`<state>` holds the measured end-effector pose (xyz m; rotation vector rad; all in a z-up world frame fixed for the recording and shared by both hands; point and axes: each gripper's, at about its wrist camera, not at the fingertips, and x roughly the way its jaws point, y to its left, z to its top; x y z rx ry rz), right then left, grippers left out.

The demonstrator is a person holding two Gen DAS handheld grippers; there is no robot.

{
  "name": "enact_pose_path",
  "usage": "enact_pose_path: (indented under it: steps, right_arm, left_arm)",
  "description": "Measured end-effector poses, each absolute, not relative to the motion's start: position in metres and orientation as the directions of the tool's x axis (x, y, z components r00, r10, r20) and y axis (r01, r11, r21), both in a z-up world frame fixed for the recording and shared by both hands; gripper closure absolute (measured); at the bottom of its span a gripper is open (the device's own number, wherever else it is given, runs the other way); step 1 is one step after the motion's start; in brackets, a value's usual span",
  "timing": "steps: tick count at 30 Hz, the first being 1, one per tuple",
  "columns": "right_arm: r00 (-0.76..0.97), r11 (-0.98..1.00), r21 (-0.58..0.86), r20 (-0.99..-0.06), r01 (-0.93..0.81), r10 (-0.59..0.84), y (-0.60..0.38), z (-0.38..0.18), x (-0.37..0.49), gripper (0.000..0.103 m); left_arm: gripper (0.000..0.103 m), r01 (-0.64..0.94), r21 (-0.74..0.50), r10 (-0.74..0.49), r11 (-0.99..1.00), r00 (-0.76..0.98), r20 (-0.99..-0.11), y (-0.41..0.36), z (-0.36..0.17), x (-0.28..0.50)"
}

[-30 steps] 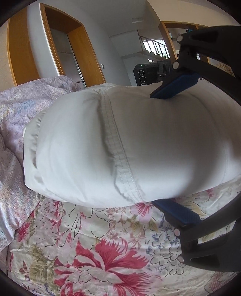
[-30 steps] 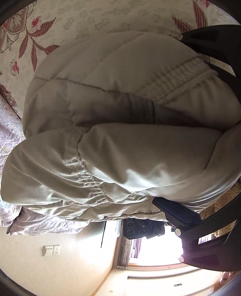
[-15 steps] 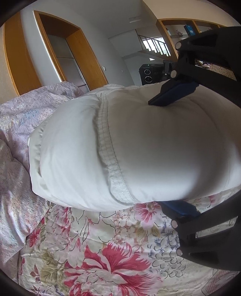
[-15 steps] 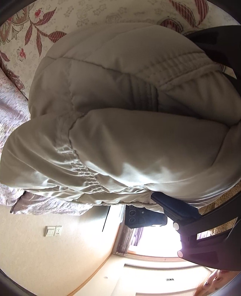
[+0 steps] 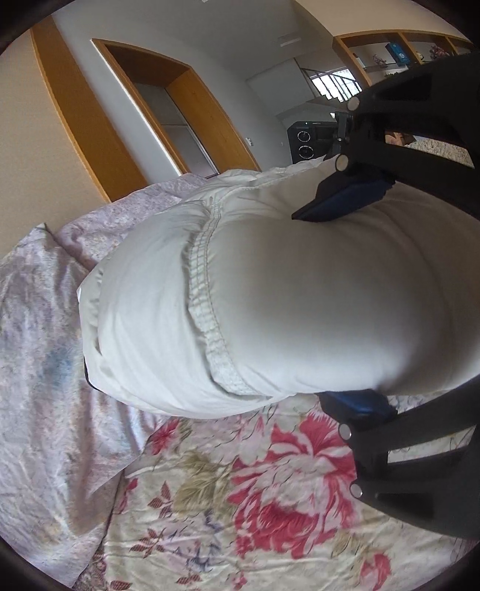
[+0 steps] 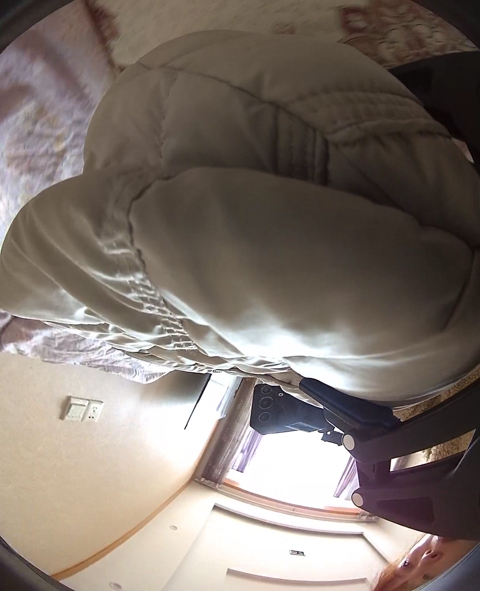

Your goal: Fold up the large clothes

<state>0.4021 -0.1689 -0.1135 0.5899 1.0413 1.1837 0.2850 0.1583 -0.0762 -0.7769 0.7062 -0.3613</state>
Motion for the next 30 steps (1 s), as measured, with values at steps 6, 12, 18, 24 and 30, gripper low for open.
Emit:
enact_pose_path:
  steps: [6,12,18,24,30]
  right_arm:
    - [-0.008,0.331,0.818,-0.379,-0.470,0.925,-0.120,-0.113,0.429,0.014]
    - [0.027,0.431,0.792,-0.466,-0.433,0.884,-0.105,-0.143,0.448,0.015]
    - [0.092,0.462,0.811,-0.462,-0.358,0.882,-0.117,-0.158,0.441,0.014]
    - [0.287,0.658,0.636,-0.595,-0.404,0.751,-0.147,-0.109,0.421,0.010]
    - [0.634,0.860,0.334,-0.581,-0.385,0.510,-0.170,-0.040,0.385,0.008]
  left_arm:
    - [0.025,-0.030,-0.712,-0.448,0.702,0.758,-0.474,0.197,-0.076,0.283]
    - [0.025,-0.097,-0.646,-0.370,0.757,0.750,-0.548,0.213,-0.095,0.288]
    - [0.018,-0.092,-0.560,-0.317,0.823,0.743,-0.589,0.197,-0.093,0.305]
    - [0.015,-0.131,-0.548,-0.276,0.826,0.754,-0.596,0.202,-0.080,0.286]
    - [0.008,-0.172,-0.246,0.009,0.954,0.836,-0.549,0.176,-0.023,0.267]
